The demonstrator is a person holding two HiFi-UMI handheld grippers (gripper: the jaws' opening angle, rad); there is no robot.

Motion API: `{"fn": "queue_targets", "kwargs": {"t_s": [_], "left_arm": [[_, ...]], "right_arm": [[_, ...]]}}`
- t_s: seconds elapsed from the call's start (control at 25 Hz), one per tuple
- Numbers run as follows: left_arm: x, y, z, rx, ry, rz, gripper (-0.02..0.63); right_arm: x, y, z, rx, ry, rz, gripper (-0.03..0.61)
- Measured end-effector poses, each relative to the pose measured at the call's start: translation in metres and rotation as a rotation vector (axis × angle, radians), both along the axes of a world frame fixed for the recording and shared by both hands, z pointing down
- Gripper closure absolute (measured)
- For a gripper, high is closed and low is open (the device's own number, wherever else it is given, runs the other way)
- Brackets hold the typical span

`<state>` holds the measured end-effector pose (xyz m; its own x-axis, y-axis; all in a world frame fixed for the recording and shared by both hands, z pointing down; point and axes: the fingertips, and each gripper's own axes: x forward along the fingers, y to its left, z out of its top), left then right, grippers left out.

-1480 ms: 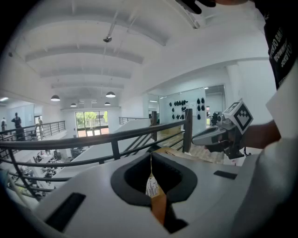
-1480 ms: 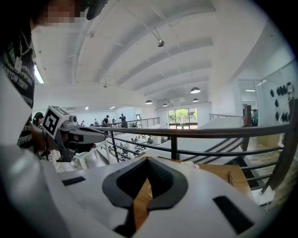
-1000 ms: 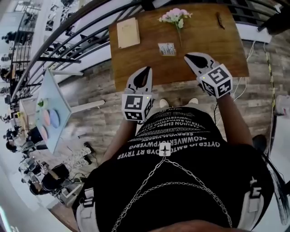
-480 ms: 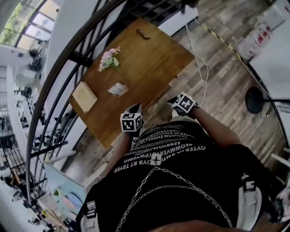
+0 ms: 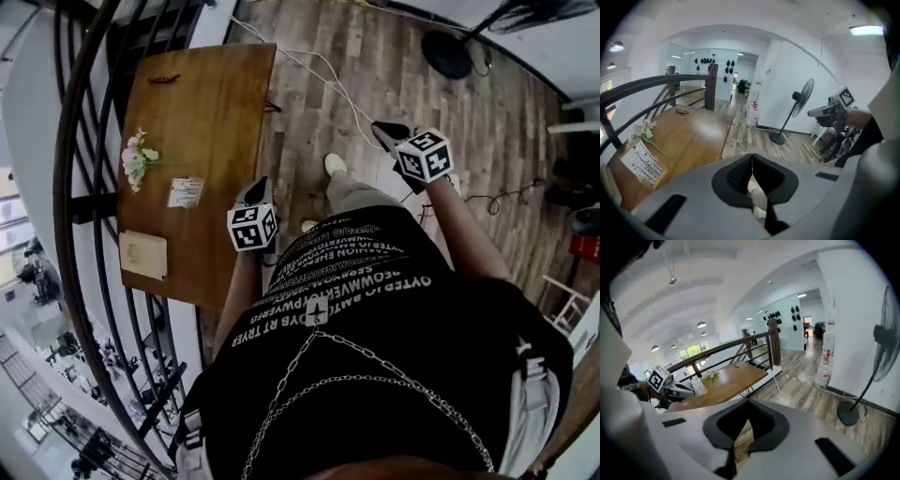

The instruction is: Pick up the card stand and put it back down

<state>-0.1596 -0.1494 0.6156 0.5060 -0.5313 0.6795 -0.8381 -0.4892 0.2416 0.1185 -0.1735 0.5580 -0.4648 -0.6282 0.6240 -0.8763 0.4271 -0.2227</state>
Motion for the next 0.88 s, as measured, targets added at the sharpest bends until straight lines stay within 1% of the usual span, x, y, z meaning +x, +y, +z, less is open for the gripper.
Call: {"fn": "queue_targets", "kwargs": {"t_s": [0.2, 0.28, 0.44, 0.52, 0.6, 0.76, 0.88], "left_arm": [[0.023, 0.036, 0.002, -0.016, 0.015, 0.069, 0.584], [0.04, 0.045, -0.002, -0.008, 0.019, 0.121, 0.584], [0.085, 0.05, -0.012, 0.037, -0.02, 0.23, 0.584], [0.116, 0.052, -0.021, 0.057, -0.024, 0.264, 0.584], [0.153, 0.055, -0.03, 0.077, -0.029, 0.297, 0.584], [0.23, 0.07, -0.041, 0.101, -0.045, 0.355, 0.584], [0.286, 0.082, -0.049, 0.128, -0.061, 0.37, 0.584]], "right_arm": [[-0.009, 0.046, -0.062, 0.151, 0.01, -0.009, 0.565], [-0.002, 0.059, -0.089, 0.212, -0.007, 0.017, 0.565], [0.029, 0.082, -0.135, 0.325, -0.085, 0.069, 0.565], [0.053, 0.097, -0.147, 0.351, -0.114, 0.083, 0.565], [0.084, 0.11, -0.151, 0.36, -0.119, 0.101, 0.565], [0.157, 0.132, -0.149, 0.364, -0.139, 0.15, 0.565], [0.213, 0.149, -0.144, 0.358, -0.173, 0.168, 0.565]]}}
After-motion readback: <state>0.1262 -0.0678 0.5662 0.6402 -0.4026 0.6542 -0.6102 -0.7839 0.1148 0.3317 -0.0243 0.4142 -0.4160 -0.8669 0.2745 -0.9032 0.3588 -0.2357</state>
